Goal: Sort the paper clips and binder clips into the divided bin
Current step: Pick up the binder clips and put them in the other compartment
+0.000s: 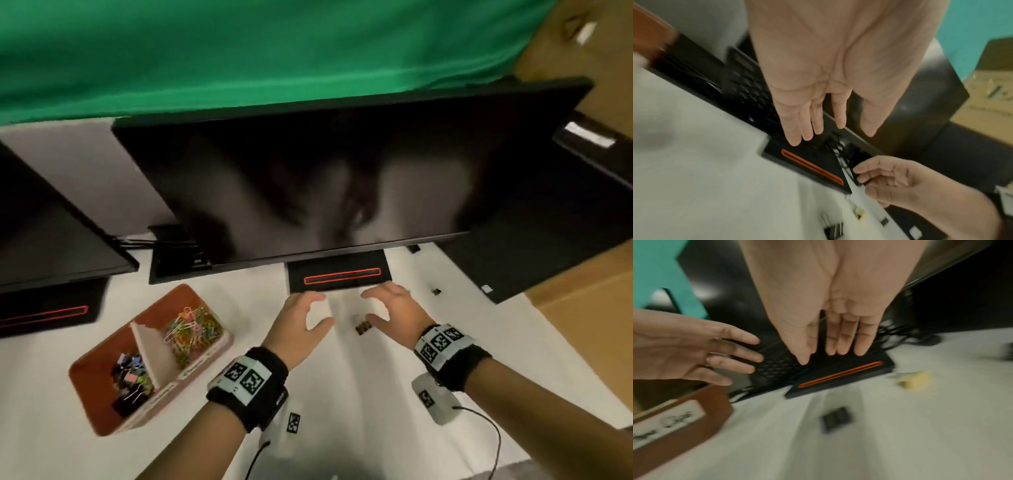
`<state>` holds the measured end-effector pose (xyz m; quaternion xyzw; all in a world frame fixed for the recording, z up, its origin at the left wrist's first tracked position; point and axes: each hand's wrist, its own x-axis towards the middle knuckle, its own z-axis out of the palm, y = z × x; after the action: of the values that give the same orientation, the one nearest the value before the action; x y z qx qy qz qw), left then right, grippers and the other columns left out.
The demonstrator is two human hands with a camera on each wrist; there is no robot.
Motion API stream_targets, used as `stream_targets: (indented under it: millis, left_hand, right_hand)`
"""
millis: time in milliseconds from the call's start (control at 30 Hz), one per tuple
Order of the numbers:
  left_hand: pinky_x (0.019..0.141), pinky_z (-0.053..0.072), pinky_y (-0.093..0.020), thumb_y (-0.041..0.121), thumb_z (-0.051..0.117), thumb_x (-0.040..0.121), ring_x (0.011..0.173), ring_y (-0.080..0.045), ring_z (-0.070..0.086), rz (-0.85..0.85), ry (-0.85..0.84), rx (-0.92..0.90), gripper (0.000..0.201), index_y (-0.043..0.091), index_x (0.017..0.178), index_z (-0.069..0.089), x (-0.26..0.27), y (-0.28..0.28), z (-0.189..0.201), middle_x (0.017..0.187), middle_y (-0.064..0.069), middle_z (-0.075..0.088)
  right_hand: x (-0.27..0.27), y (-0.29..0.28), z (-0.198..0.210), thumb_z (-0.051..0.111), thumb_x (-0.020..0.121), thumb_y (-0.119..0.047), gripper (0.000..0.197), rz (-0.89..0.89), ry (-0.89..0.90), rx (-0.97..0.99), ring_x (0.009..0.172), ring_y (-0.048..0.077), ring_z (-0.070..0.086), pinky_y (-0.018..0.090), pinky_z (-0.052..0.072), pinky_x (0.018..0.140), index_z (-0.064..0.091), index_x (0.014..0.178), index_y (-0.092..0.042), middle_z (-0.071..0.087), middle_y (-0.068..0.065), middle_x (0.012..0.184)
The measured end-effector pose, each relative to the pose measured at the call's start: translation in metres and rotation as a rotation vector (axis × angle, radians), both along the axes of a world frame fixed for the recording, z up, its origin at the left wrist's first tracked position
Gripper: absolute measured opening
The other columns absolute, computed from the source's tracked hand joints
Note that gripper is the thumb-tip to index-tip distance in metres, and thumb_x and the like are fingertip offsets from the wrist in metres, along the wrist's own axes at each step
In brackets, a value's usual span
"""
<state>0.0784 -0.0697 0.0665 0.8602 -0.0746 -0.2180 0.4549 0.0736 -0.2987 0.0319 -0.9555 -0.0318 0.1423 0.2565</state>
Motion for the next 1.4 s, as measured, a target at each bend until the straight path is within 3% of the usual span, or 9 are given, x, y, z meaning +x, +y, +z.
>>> stream_targets:
  millis: [100, 233, 367, 467, 567, 767, 967, 1167, 1400]
  left_hand:
    - [0.107, 0.034, -0.028, 0.029, 0.063, 0.083, 0.122, -0.015, 0.043, -0.141, -0.019, 0.103, 0.048, 0.03, 0.128, 0.045, 0.008, -0.056, -0.023, 0.132, 0.004, 0.041]
    - [0.104, 0.03, -0.022, 0.021, 0.06, 0.082, 0.123, -0.018, 0.04, -0.244, 0.001, 0.245, 0.054, 0.03, 0.131, 0.041, 0.015, -0.106, -0.055, 0.135, 0.004, 0.037]
    - [0.101, 0.035, -0.022, 0.01, 0.058, 0.083, 0.113, -0.016, 0.038, -0.271, -0.05, 0.37, 0.046, 0.025, 0.126, 0.049, 0.016, -0.122, -0.078, 0.128, 0.004, 0.039]
    - [0.1, 0.035, -0.021, 0.007, 0.059, 0.084, 0.109, -0.016, 0.041, -0.225, -0.075, 0.386, 0.031, 0.02, 0.113, 0.058, 0.016, -0.123, -0.088, 0.118, 0.002, 0.045]
    - [0.098, 0.037, -0.027, 0.013, 0.059, 0.085, 0.111, -0.021, 0.042, -0.223, -0.078, 0.443, 0.022, 0.02, 0.106, 0.06, 0.016, -0.122, -0.091, 0.113, 0.0, 0.052]
    - [0.094, 0.04, -0.028, 0.013, 0.058, 0.085, 0.111, -0.021, 0.042, -0.202, -0.14, 0.484, 0.019, 0.021, 0.103, 0.061, 0.009, -0.119, -0.09, 0.107, 0.0, 0.056]
    - [0.09, 0.049, -0.028, 0.011, 0.059, 0.085, 0.093, -0.016, 0.055, -0.164, -0.085, 0.383, 0.015, 0.021, 0.096, 0.061, 0.007, -0.11, -0.086, 0.099, 0.005, 0.051]
    - [0.087, 0.049, -0.024, 0.018, 0.066, 0.082, 0.088, -0.016, 0.058, -0.151, -0.048, 0.327, 0.013, 0.021, 0.094, 0.062, 0.008, -0.093, -0.076, 0.101, 0.006, 0.047]
    - [0.068, 0.042, -0.005, 0.021, 0.068, 0.08, 0.07, -0.004, 0.055, -0.105, 0.002, 0.199, 0.011, 0.024, 0.091, 0.065, -0.015, -0.043, -0.045, 0.089, 0.01, 0.05]
  right_hand:
    - [0.002, -0.063, -0.011, 0.062, 0.084, -0.027, 0.052, -0.125, 0.078, -0.187, 0.126, 0.03, 0.04, 0.038, 0.031, 0.109, 0.044, 0.133, -0.028, 0.04, 0.008, 0.139]
    - [0.012, -0.11, -0.023, 0.057, 0.089, -0.021, 0.056, -0.152, 0.213, -0.243, 0.139, 0.031, 0.023, 0.039, 0.023, 0.116, 0.035, 0.14, -0.031, 0.02, 0.005, 0.154]
    - [0.016, -0.132, -0.041, 0.055, 0.09, -0.014, 0.047, -0.085, 0.254, -0.205, 0.135, 0.024, 0.032, 0.027, 0.025, 0.114, 0.045, 0.136, -0.02, 0.028, 0.004, 0.148]
    - [0.016, -0.139, -0.05, 0.056, 0.09, -0.01, 0.033, -0.029, 0.213, -0.143, 0.122, 0.02, 0.046, 0.017, 0.029, 0.105, 0.058, 0.123, -0.011, 0.045, 0.004, 0.135]
    - [0.017, -0.139, -0.05, 0.056, 0.089, -0.009, 0.022, 0.002, 0.217, -0.087, 0.108, 0.022, 0.057, 0.021, 0.041, 0.096, 0.066, 0.109, -0.008, 0.057, 0.007, 0.119]
    - [0.027, -0.122, -0.037, 0.065, 0.082, -0.005, 0.048, 0.063, 0.196, 0.091, 0.083, 0.018, 0.056, 0.017, 0.042, 0.089, 0.053, 0.126, -0.019, 0.041, 0.001, 0.124]
    - [0.042, -0.093, -0.042, 0.064, 0.083, -0.005, 0.048, 0.101, 0.3, -0.017, 0.111, 0.03, 0.053, 0.029, 0.041, 0.105, 0.051, 0.128, -0.019, 0.033, 0.007, 0.132]
    - [0.036, -0.074, -0.044, 0.062, 0.086, -0.014, 0.029, 0.2, 0.314, -0.079, 0.105, 0.031, 0.057, 0.029, 0.045, 0.096, 0.06, 0.115, -0.015, 0.045, 0.009, 0.123]
    - [0.005, -0.029, -0.036, 0.064, 0.085, -0.013, 0.028, 0.329, 0.318, 0.011, 0.105, 0.028, 0.056, 0.022, 0.04, 0.097, 0.063, 0.113, -0.015, 0.046, 0.009, 0.121]
